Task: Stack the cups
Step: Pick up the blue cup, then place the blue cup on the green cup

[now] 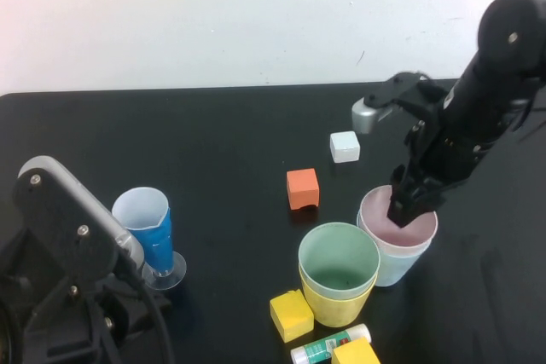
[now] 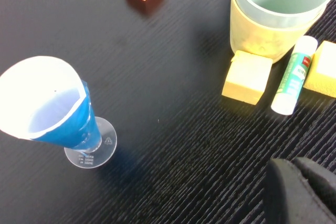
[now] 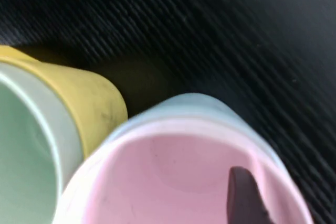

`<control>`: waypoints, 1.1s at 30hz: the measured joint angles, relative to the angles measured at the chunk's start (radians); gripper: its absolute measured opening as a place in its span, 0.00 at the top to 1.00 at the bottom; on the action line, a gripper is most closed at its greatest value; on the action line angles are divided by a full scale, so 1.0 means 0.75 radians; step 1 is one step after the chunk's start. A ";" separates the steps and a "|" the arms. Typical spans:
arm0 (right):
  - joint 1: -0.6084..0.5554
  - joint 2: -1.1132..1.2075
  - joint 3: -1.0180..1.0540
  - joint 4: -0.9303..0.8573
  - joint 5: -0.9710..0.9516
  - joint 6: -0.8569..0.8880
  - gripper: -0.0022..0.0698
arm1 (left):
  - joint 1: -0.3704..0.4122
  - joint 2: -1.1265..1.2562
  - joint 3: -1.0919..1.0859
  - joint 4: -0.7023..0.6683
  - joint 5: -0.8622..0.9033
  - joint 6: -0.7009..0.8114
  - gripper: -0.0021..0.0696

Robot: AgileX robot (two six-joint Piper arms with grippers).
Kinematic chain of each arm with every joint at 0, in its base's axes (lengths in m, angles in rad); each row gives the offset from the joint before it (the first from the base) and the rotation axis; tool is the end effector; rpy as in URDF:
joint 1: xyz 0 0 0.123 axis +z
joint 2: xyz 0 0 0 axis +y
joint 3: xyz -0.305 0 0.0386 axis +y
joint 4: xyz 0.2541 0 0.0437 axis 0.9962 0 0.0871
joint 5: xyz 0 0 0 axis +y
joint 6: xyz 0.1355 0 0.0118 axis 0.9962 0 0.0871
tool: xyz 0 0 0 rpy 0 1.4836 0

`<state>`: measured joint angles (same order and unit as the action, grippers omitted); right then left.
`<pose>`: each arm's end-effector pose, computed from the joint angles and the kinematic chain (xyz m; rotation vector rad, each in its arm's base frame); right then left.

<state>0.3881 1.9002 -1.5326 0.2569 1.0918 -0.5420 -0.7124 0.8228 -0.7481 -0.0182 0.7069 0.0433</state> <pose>0.3734 0.1858 0.2190 -1.1779 2.6593 0.3269 0.1367 -0.1202 0.3104 0.8370 2.1345 -0.3726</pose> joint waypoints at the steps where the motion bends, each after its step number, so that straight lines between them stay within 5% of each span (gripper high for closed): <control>1: 0.000 0.017 0.000 0.011 0.000 0.000 0.50 | 0.000 0.000 0.000 0.000 0.000 0.000 0.97; 5: 0.000 0.083 0.000 0.032 0.003 -0.029 0.58 | 0.000 0.000 0.000 0.000 0.002 0.000 0.97; 10: 0.000 0.106 -0.017 -0.027 0.027 -0.042 0.87 | 0.000 0.000 0.000 0.000 0.002 0.000 0.97; 22: 0.012 -0.107 -0.313 -0.262 0.171 0.060 0.87 | 0.000 0.000 0.000 0.000 0.002 -0.004 0.97; 33: 0.294 -0.192 -0.321 -0.161 0.198 -0.035 0.87 | 0.000 0.000 0.000 0.002 0.002 -0.004 0.97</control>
<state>0.6083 1.7561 -1.7734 0.1358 1.2400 -0.5680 -0.7124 0.8228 -0.7481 -0.0164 0.7086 0.0402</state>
